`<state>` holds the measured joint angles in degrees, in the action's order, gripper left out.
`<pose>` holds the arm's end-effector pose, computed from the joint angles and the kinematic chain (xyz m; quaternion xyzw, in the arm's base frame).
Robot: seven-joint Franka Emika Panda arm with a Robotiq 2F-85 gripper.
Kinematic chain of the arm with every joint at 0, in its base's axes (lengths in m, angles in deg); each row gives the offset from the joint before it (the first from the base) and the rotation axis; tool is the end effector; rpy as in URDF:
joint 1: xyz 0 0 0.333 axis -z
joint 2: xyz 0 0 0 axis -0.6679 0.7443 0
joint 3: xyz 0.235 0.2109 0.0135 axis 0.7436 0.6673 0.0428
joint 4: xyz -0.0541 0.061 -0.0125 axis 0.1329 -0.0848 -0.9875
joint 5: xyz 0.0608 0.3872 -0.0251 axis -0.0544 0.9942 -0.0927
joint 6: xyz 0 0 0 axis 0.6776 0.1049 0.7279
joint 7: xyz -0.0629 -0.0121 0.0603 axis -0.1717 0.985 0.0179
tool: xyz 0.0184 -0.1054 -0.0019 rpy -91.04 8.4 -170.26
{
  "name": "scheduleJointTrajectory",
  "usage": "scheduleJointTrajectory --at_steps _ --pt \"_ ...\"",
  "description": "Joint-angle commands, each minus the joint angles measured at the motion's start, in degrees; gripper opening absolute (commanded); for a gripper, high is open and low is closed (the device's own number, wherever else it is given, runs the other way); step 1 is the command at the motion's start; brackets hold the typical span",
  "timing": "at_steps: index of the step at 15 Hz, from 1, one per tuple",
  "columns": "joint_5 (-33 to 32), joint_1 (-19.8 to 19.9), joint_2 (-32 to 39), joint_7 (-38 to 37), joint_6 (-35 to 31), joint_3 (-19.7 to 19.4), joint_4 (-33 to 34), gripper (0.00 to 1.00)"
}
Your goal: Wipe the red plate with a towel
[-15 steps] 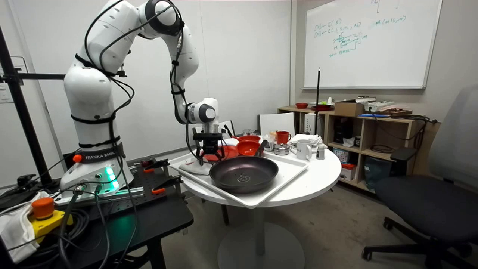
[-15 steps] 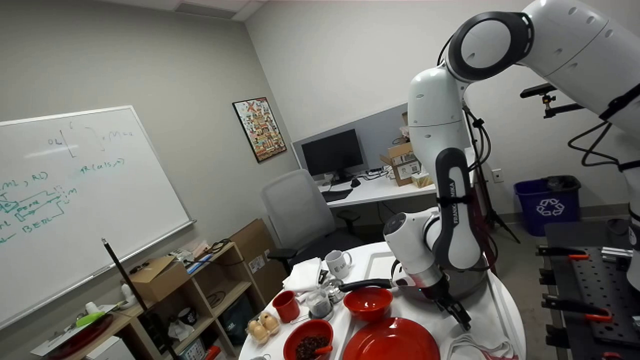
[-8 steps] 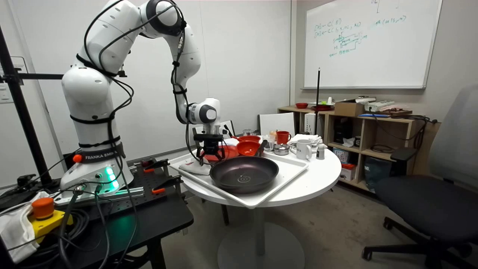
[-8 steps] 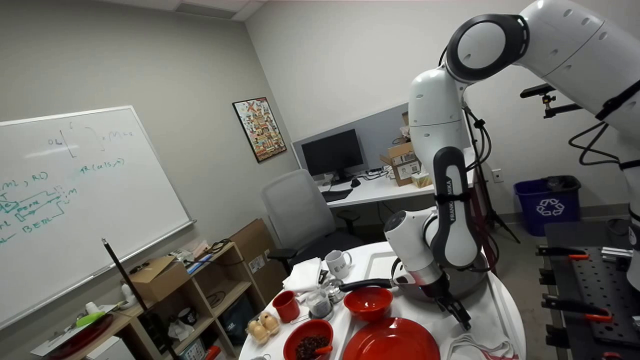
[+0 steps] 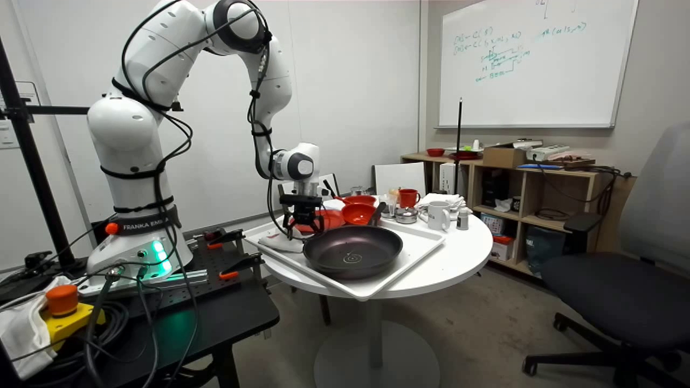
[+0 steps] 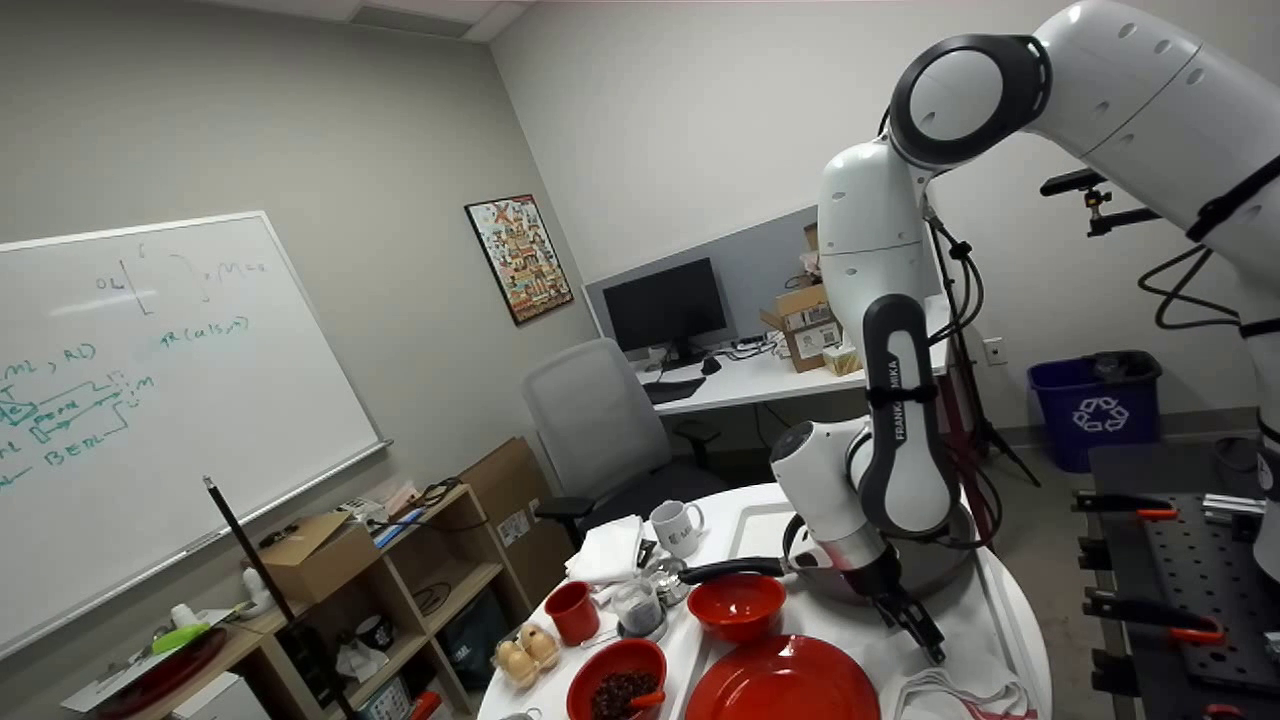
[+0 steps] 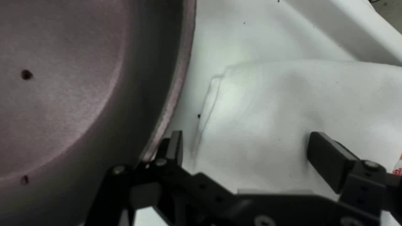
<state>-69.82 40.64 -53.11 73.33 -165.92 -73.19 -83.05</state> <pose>0.4520 0.0975 0.0651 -0.9064 -0.4104 0.0999 0.0010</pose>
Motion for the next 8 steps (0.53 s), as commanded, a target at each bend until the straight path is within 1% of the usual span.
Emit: scheduleJointTrajectory --at_steps 1,5,8 --pt "3.97 3.76 1.63 4.72 1.69 3.21 1.21 1.00" --pt "11.34 10.82 1.78 12.46 4.10 9.65 1.73 1.00" --pt "15.00 13.71 1.64 16.40 5.44 11.63 1.99 1.00"
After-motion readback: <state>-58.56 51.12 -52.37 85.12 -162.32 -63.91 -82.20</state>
